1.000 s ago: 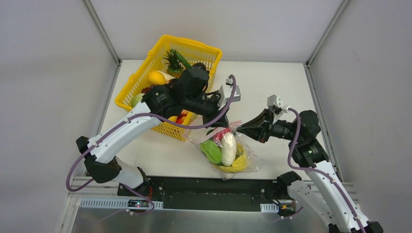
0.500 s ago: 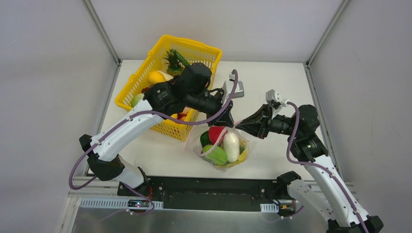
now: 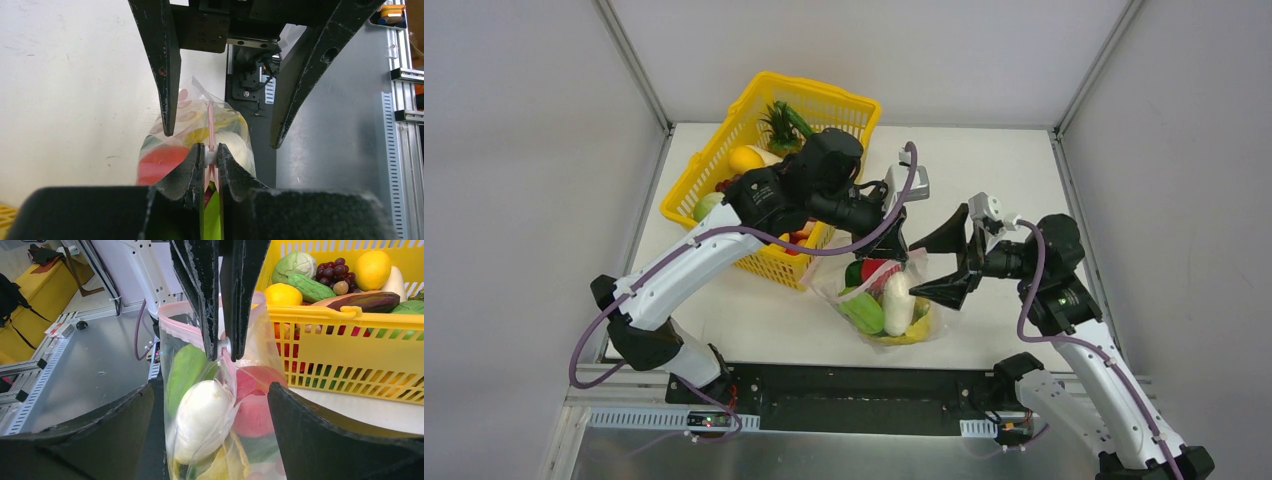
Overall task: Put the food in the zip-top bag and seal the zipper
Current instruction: Zip the zipper food storage bag at the center of the board.
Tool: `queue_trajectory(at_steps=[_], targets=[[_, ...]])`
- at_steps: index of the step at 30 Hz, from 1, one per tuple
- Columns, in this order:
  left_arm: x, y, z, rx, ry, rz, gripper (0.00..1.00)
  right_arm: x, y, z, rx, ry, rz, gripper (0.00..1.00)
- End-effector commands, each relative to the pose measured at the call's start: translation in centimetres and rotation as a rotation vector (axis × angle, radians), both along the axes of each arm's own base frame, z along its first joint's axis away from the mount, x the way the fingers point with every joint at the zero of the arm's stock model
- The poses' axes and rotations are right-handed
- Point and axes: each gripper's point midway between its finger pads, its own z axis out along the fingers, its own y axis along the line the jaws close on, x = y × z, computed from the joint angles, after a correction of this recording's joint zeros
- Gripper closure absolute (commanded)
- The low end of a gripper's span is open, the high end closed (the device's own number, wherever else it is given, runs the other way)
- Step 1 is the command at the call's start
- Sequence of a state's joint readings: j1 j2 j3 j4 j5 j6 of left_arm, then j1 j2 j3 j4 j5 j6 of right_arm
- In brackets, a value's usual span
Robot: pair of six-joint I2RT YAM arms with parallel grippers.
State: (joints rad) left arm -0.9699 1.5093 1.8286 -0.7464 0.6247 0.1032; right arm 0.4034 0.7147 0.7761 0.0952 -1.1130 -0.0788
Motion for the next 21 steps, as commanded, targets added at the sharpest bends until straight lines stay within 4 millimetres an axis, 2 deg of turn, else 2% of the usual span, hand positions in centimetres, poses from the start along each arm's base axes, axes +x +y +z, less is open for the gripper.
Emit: queue_trajectory(at_steps=[1,4,10,11,12,13,14,16,21], targets=[[-1.1,-0.8,2.6,-0.077,-0.02,-0.047,1.0,-0.1,0.0,1.8,0.021,-0.093,0.026,0.14],[-1.3,-0.9,2.5,-0.072,-0.017,-0.055,1.0,0.5,0.2,2.1,0.029,-0.093,0.008,0.26],[-1.4,-0.9,2.5,-0.071,-0.02,-0.054,1.0,0.5,0.3,2.0,0.033,-0.089,0.017,0.61],[-1.3,-0.9,2.4,-0.069,-0.02,-0.051,1.0,0.4,0.3,2.0,0.036,-0.096,0.017,0.61],[-1.3,-0.9,2.3,-0.065,-0.023,-0.047,1.0,0.4,0.2,2.0,0.037,-0.095,0.008,0.8],[-1.1,-0.9,2.2,-0.06,-0.026,-0.038,1.0,0.4,0.2,2.0,0.039,-0.097,0.0,0.85],[-1.0,-0.9,2.2,-0.056,-0.028,-0.033,1.0,0.5,0.1,1.9,0.041,-0.097,-0.012,0.87],[-0.8,-0.7,2.0,-0.047,-0.034,-0.019,1.0,0.6,0.0,1.9,0.045,-0.099,-0.034,0.97],[0.1,1.2,0.7,0.019,-0.096,0.05,1.0,2.4,-0.7,1.7,0.063,-0.1,-0.184,1.0]])
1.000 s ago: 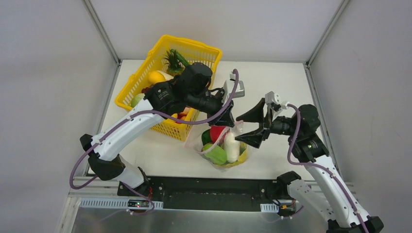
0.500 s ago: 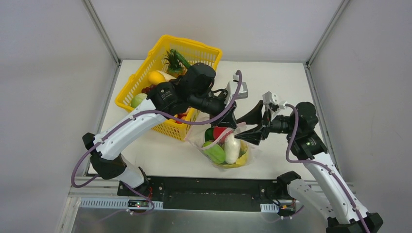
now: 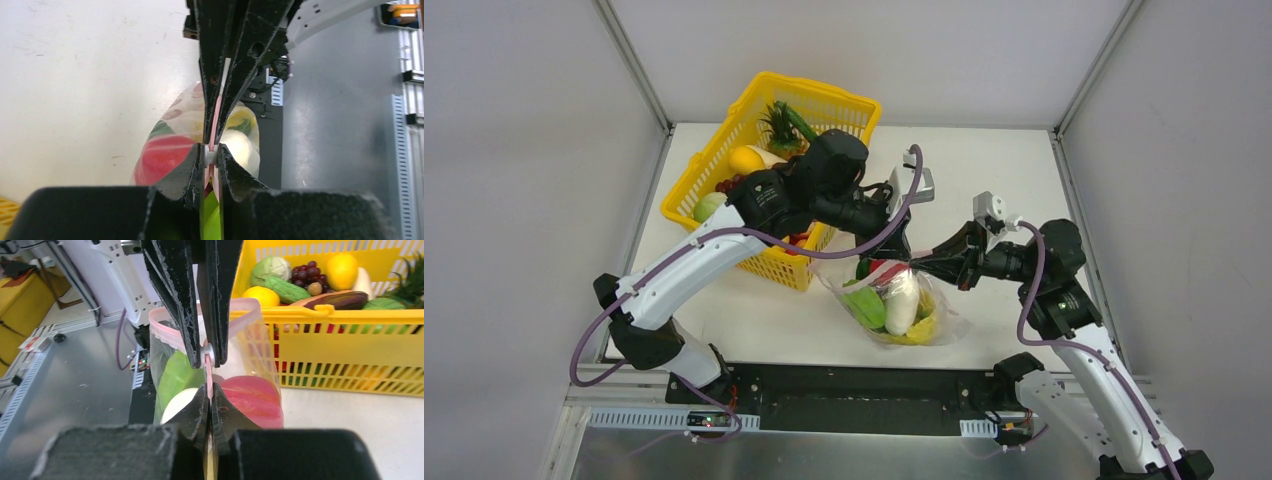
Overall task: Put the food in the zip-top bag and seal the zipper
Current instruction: Zip the zipper food storage bag at the center of the board.
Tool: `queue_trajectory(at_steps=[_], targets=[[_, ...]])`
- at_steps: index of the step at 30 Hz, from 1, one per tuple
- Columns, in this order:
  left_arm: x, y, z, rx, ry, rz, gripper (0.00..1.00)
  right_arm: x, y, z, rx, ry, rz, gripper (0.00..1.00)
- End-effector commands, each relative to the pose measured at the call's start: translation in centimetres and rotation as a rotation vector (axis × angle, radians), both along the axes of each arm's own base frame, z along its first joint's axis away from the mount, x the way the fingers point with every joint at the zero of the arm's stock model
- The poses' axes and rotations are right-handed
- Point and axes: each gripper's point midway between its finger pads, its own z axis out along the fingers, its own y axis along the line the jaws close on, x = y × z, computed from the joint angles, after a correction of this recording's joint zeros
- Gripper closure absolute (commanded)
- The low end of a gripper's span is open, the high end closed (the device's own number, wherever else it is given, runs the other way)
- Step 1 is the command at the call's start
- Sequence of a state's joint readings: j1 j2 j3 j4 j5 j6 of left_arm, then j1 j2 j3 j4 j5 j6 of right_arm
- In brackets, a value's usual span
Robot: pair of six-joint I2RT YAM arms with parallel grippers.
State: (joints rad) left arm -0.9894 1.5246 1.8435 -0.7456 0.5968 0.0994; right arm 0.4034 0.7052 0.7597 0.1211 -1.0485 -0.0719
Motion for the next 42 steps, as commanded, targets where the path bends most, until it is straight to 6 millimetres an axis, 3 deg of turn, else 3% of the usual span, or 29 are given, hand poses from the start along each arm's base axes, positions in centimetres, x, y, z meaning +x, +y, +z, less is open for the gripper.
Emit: queue_trajectory(at_steps=[1,3,11,17,21,24,26,27,32,36,42], targets=[[0.4,2.4,0.5,0.027,-0.106,0.064,1.0,1.5,-0.8,1.8,0.054,-0.095,-0.139,1.0],[1.0,3.7,-0.7,0.069,-0.13,0.111,1.0,1.4,-1.0,1.9,0.065,-0.1,-0.153,1.0],[1.9,7.8,-2.3,0.085,-0.133,0.226,1.0,2.0,-1.3,2.3,0.088,-0.101,-0.209,1.0],[1.9,9.7,-2.2,0.076,-0.147,0.271,1.0,2.4,-1.8,3.1,0.116,-0.115,-0.258,1.0],[1.6,9.9,-1.4,0.042,-0.141,0.268,1.0,2.8,-1.9,3.4,0.123,-0.115,-0.283,1.0],[1.1,9.0,0.3,-0.033,-0.125,0.246,1.0,2.9,-1.8,3.3,0.123,-0.106,-0.28,0.88],[1.0,8.3,1.2,-0.065,-0.111,0.232,1.0,2.8,-1.6,3.3,0.114,-0.095,-0.26,0.49],[1.1,7.9,1.1,-0.061,-0.1,0.223,1.0,2.5,-1.5,3.4,0.11,-0.094,-0.24,0.42],[1.3,6.7,0.8,-0.029,-0.071,0.179,1.0,1.2,-0.7,3.1,0.034,-0.111,-0.107,0.19],[0.9,5.7,1.2,-0.04,-0.052,0.126,1.0,1.3,-0.2,2.4,-0.037,-0.105,-0.035,0.12],[1.0,4.5,1.2,-0.049,-0.023,0.1,1.0,1.4,1.1,2.4,-0.077,-0.086,0.091,0.13]])
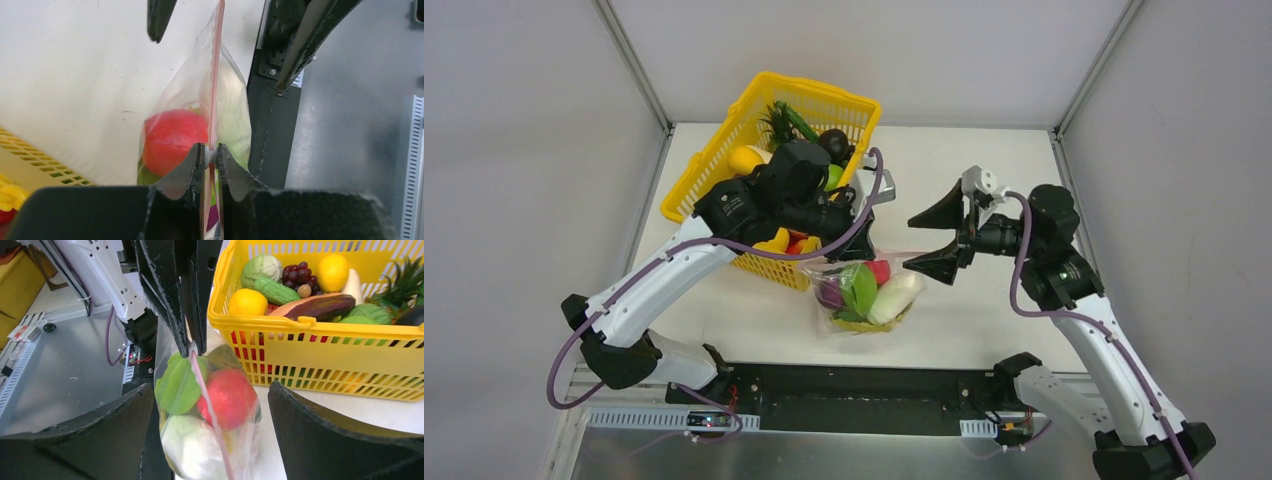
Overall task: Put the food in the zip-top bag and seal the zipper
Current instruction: Zip the zipper food storage bag at the center of the board.
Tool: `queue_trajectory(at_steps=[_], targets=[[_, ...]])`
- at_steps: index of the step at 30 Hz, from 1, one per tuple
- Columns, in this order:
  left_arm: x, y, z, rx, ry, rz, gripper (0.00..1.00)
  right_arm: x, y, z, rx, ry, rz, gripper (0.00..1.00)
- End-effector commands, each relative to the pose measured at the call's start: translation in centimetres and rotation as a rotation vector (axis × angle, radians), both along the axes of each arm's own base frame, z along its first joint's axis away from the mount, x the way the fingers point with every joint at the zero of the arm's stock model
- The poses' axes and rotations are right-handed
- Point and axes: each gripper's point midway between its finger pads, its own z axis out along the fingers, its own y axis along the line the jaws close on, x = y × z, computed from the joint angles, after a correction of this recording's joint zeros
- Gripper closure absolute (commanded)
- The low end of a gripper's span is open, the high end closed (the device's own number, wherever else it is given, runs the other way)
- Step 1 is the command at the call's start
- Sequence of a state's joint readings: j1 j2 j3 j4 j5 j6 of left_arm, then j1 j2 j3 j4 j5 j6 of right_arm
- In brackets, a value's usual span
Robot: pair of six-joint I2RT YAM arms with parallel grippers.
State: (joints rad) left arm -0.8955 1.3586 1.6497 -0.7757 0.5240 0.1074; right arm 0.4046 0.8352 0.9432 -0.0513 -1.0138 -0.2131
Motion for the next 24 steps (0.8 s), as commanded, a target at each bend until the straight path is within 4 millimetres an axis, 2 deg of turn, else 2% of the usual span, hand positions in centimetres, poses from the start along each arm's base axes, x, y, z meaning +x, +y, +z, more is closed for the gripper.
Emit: queue_trajectory(at_steps=[1,8,11,15,17,20,24], targets=[[-0.5,-1.4,3.7,-0.12,-0.022,-0.052,1.0,-1.0,0.8,0.3,-0.02,-0.04,0.132,0.13],[-0.1,-2.0,3.2,-0.117,-0.014,-0.048,1.0,-1.5,2.2,-2.3,-0.065,0.009,0.168,0.23],[0.0,-2.4,2.9,-0.118,0.0,-0.054,1.0,-1.4,2.7,-3.0,-0.077,0.028,0.172,0.35],[-0.1,-2.6,2.8,-0.12,0.01,-0.059,1.0,-0.2,2.9,-3.7,-0.08,0.022,0.106,0.43],[-0.2,-2.5,2.7,-0.116,0.011,-0.057,1.0,0.4,2.9,-3.6,-0.053,-0.002,0.066,0.54],[-0.2,-2.3,2.5,-0.115,0.006,-0.052,1.0,0.5,2.9,-3.7,-0.041,-0.004,0.054,0.59],[-0.3,-2.1,2.3,-0.117,0.002,-0.048,1.0,0.3,2.9,-3.8,-0.036,-0.009,0.056,0.73]])
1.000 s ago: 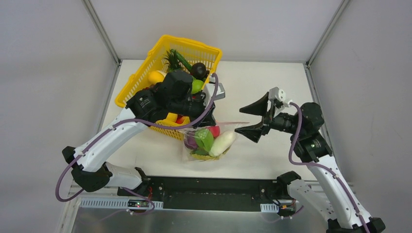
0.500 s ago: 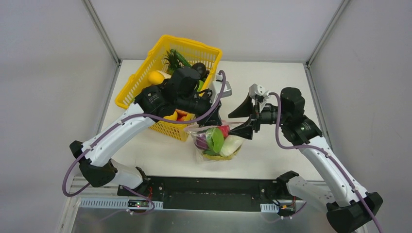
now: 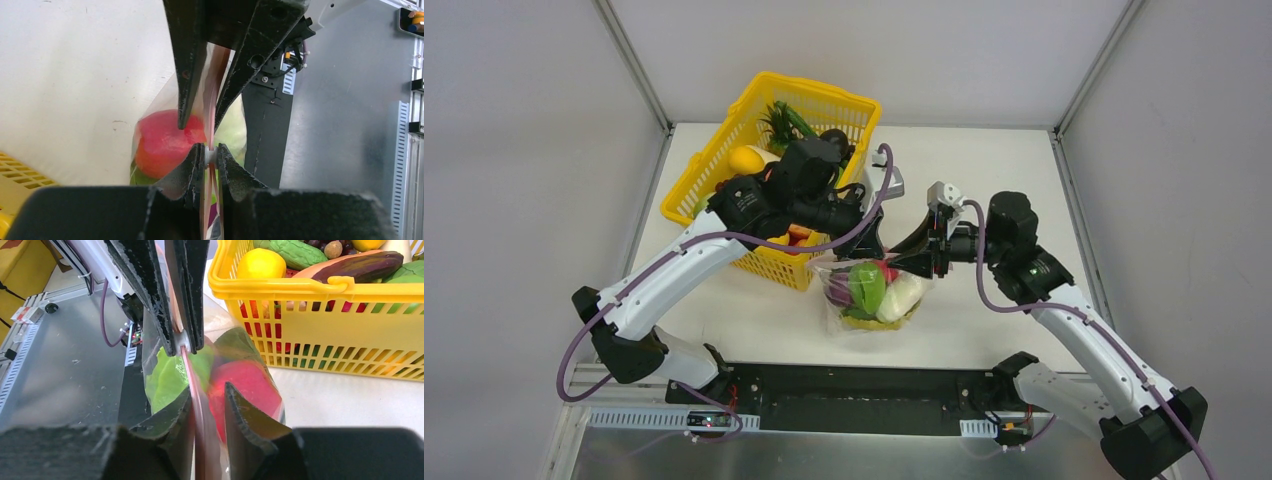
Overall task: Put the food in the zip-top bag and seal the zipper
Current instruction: Zip the zipper food storage bag at the center of the board.
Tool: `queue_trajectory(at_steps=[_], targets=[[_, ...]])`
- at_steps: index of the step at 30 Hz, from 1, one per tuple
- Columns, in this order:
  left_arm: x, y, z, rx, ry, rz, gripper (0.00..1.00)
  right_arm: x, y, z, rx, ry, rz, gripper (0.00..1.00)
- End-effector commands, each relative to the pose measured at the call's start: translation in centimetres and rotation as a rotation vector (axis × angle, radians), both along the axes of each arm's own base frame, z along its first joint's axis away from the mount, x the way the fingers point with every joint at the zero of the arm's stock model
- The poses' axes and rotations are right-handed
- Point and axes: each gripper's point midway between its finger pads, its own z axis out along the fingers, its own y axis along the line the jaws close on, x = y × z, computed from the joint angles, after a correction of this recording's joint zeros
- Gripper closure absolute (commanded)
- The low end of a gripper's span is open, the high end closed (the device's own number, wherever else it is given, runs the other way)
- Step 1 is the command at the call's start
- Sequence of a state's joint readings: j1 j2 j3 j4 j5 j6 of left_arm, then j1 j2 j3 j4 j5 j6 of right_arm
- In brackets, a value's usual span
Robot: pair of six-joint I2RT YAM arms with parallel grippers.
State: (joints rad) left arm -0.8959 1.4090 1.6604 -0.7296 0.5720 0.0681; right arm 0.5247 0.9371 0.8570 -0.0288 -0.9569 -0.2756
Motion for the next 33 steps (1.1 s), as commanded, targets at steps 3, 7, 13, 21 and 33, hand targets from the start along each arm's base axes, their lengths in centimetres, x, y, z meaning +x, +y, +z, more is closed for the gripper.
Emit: queue_trajectory(at_steps=[3,7,13,21,33], targets=[[-0.5,-0.1,2.4,-0.087,-0.049,-0.018,1.0,0.2,-0.1,2.3,0.075,-0.119,-0.029,0.86],[-0.5,0.2,2.2,-0.082,-0.056,-0.007,1.0,0.8,-0.5,2.9,0.088,-0.148,-0.09,1.0],[-0.1,2.1,0.2,-0.006,-0.08,0.053,1.0,1.1,-1.2,2.7,0.09,-0.156,-0.157,1.0],[0.6,6.9,-1.8,0.08,-0.143,0.185,1.0,1.6,-2.1,2.6,0.096,-0.167,-0.235,1.0],[1.7,10.8,-3.0,0.167,-0.182,0.314,1.0,1.2,-2.6,3.5,0.119,-0.183,-0.252,1.0]])
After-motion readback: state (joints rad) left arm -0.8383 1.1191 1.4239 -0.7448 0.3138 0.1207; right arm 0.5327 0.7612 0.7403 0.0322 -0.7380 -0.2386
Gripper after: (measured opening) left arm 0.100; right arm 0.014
